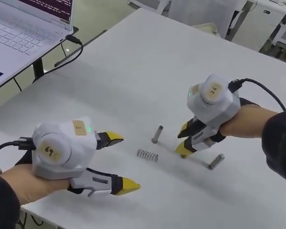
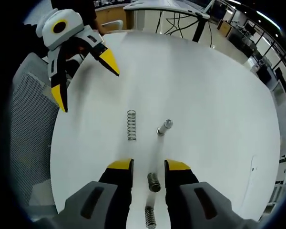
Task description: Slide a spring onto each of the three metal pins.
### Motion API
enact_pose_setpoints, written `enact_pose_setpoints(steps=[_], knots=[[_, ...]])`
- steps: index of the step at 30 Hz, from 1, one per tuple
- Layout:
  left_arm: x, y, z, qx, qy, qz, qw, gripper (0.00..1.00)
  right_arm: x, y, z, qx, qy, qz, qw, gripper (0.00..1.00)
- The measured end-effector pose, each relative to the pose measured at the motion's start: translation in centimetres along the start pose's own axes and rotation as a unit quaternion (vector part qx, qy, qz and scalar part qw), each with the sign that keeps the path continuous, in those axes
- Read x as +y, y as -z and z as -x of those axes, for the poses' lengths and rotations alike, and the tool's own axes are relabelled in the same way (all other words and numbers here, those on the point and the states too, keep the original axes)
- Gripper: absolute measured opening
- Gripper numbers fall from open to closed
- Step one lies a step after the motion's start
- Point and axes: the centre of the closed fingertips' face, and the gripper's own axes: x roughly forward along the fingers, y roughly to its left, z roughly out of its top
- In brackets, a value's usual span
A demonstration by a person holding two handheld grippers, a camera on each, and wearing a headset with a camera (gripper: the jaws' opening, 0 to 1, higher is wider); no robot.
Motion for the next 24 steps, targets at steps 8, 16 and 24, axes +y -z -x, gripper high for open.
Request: enact_pose_setpoints(steps=[8, 16, 24], knots=[[0.1, 0.0, 0.3, 0.0, -0.003, 0.0, 1.0, 0.6, 1.7, -1.4, -0.9, -0.01, -0.024, 0.003, 0.9996, 0.2], [-0.1, 0.1, 0.3, -0.001, -0.002, 0.003, 1.0, 0.6, 2.8, -2.2, -2.5, -0.005, -0.036, 0.016, 0.9992, 0.17], [0.1, 0.3, 0.7, -0.001, -0.006, 0.005, 1.0, 0.59, 2.9, -2.3, -3.9, 0.002, -0.034, 0.02, 0.9992, 0.14]])
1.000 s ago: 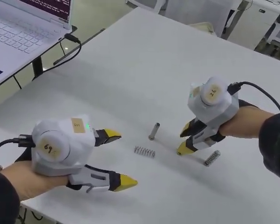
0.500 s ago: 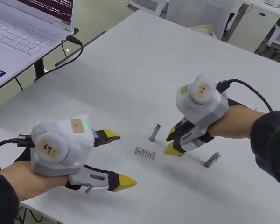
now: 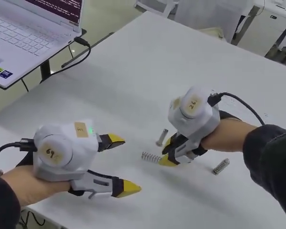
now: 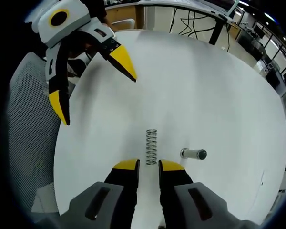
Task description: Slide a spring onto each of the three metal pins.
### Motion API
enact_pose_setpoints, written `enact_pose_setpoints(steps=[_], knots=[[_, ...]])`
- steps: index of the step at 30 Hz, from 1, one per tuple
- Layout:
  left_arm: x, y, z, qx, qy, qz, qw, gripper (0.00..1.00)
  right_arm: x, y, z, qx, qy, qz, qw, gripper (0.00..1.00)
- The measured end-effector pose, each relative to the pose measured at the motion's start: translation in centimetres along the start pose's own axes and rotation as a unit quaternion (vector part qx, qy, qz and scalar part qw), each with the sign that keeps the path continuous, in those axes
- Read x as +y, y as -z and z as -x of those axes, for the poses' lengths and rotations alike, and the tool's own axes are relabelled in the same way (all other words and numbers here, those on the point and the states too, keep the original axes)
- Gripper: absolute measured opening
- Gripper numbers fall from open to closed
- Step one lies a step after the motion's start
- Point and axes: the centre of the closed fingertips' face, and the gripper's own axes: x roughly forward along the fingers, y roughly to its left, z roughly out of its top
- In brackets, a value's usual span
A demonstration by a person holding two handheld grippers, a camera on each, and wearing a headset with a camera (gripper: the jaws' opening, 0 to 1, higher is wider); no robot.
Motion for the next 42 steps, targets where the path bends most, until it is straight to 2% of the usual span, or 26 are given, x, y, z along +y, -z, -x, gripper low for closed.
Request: enact_pose_setpoints(steps=[13, 23, 32, 42], knots=[[0.1, 0.4, 0.2, 0.001, -0.003, 0.006, 1.0, 0.58, 0.0, 0.4, -1.3, 0.017, 0.001, 0.011, 0.9998, 0.11], [0.2, 0.4, 0.2, 0.002, -0.003, 0.005, 1.0, 0.58, 0.1, 0.6, -1.5, 0.025, 0.006, 0.027, 0.9993, 0.09], [0.1, -0.1, -0.1, 0.001, 0.0, -0.003, 1.0, 0.56, 1.6, -0.3, 0.4, 0.022, -0.002, 0.045, 0.9987, 0.08], [-0.2, -0.2, -0.8, 0.008, 0.007, -0.015, 0.9998, 0.44, 4.0, -1.1, 2.9, 0.017, -0.011, 0.057, 0.9982, 0.08]])
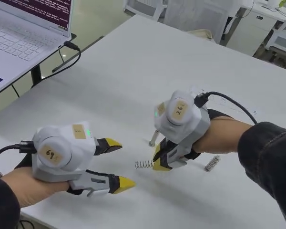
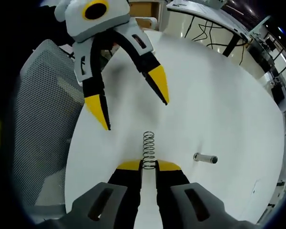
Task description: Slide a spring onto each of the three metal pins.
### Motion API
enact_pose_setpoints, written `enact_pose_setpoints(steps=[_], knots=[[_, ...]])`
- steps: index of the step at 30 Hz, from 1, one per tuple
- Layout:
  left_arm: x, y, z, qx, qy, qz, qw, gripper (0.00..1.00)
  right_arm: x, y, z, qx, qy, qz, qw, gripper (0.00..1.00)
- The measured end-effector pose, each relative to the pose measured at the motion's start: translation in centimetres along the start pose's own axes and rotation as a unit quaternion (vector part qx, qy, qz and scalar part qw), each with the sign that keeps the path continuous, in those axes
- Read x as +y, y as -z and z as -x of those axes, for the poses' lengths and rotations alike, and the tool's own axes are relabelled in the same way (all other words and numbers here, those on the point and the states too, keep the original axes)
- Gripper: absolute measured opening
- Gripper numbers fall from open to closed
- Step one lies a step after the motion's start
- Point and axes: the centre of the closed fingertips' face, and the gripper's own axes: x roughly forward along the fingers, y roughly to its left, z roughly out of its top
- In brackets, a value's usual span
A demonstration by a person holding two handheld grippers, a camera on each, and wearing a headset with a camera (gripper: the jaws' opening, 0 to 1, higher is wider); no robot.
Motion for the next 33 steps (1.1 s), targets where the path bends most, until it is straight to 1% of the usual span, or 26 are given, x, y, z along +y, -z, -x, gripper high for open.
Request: enact_pose_setpoints(steps=[2, 5, 7, 11, 16, 19, 21, 27, 33], knots=[[-0.1, -0.3, -0.2, -0.001, 0.003, -0.005, 1.0, 0.42, 0.4, -0.1, 0.5, 0.001, 0.0, 0.002, 1.0, 0.08], [-0.4, -0.8, -0.6, 0.0, 0.009, -0.019, 0.9998, 0.35, 0.9, -0.3, 1.1, 0.002, 0.0, 0.004, 1.0, 0.08], [-0.8, -0.9, -0.8, 0.001, 0.017, -0.025, 0.9995, 0.29, 1.0, -0.4, 1.4, 0.002, 0.0, 0.004, 1.0, 0.08], [-1.4, -1.1, -1.3, 0.003, 0.027, -0.037, 0.9989, 0.25, 1.6, -0.6, 2.0, 0.003, 0.0, 0.005, 1.0, 0.08], [-2.5, -1.1, -1.9, 0.01, 0.043, -0.059, 0.9973, 0.17, 1.9, -0.7, 2.4, 0.006, 0.001, 0.005, 1.0, 0.08], [-2.8, -1.2, -2.0, 0.008, 0.047, -0.065, 0.9967, 0.14, 2.3, -0.6, 2.5, 0.013, -0.004, 0.004, 0.9999, 0.08], [-3.0, -1.4, -2.1, 0.009, 0.05, -0.075, 0.9959, 0.11, 2.5, -0.4, 2.5, 0.018, -0.007, 0.004, 0.9998, 0.08], [-3.5, -1.4, -2.4, 0.013, 0.055, -0.089, 0.9944, 0.04, 3.1, -0.5, 2.6, 0.023, -0.012, 0.005, 0.9997, 0.08], [-3.8, -1.2, -2.5, 0.019, 0.059, -0.094, 0.9937, 0.03, 3.3, -0.8, 2.9, 0.02, -0.014, 0.005, 0.9997, 0.08]])
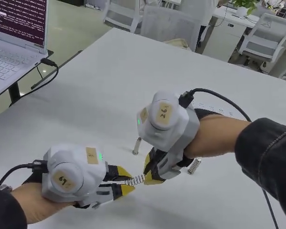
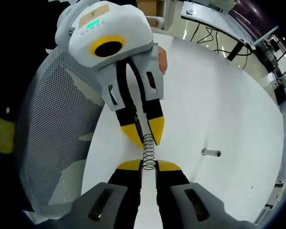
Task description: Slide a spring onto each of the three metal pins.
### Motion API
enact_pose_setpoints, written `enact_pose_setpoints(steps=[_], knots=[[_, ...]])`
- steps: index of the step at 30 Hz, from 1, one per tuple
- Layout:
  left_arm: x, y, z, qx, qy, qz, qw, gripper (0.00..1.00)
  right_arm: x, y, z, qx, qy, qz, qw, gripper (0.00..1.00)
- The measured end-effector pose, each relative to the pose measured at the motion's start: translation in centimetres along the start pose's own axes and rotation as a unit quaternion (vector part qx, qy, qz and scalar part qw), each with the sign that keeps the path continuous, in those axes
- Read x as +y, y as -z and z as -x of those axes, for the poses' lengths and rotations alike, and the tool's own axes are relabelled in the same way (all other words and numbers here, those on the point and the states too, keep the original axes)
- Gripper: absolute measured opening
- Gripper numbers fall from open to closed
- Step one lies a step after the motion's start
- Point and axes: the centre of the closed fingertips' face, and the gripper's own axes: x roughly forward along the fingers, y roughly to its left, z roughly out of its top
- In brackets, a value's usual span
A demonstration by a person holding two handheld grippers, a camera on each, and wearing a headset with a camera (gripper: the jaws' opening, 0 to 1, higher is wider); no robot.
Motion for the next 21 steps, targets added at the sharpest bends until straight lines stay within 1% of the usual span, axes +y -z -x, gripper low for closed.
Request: enact_pose_setpoints(steps=[4, 9, 10, 14, 17, 19, 21], knots=[[0.0, 0.1, 0.0, 0.002, 0.001, 0.002, 1.0, 0.03, 0.1, -0.7, 0.4, -0.014, 0.0, 0.002, 0.9999, 0.08], [0.1, 0.0, 0.1, -0.004, 0.001, 0.007, 1.0, 0.02, 0.1, -1.5, 0.8, -0.029, 0.001, 0.005, 0.9996, 0.08], [0.1, -0.1, 0.1, -0.006, 0.001, 0.006, 1.0, 0.02, 0.1, -1.8, 0.9, -0.036, 0.005, 0.01, 0.9993, 0.08], [0.2, -0.1, 0.2, -0.009, 0.002, 0.015, 0.9998, 0.02, 0.0, -1.7, 0.9, -0.039, 0.004, 0.012, 0.9992, 0.08], [0.2, -0.1, 0.3, -0.014, 0.002, 0.023, 0.9996, 0.02, 0.0, -1.8, 0.9, -0.05, 0.004, 0.009, 0.9987, 0.08], [0.4, -0.1, 0.4, -0.016, 0.0, 0.029, 0.9995, 0.02, 0.0, -1.8, 0.8, -0.053, 0.005, 0.009, 0.9986, 0.08], [0.4, 0.0, 0.5, -0.019, -0.001, 0.033, 0.9993, 0.02, -0.1, -1.9, 0.9, -0.064, 0.006, 0.006, 0.9979, 0.09]])
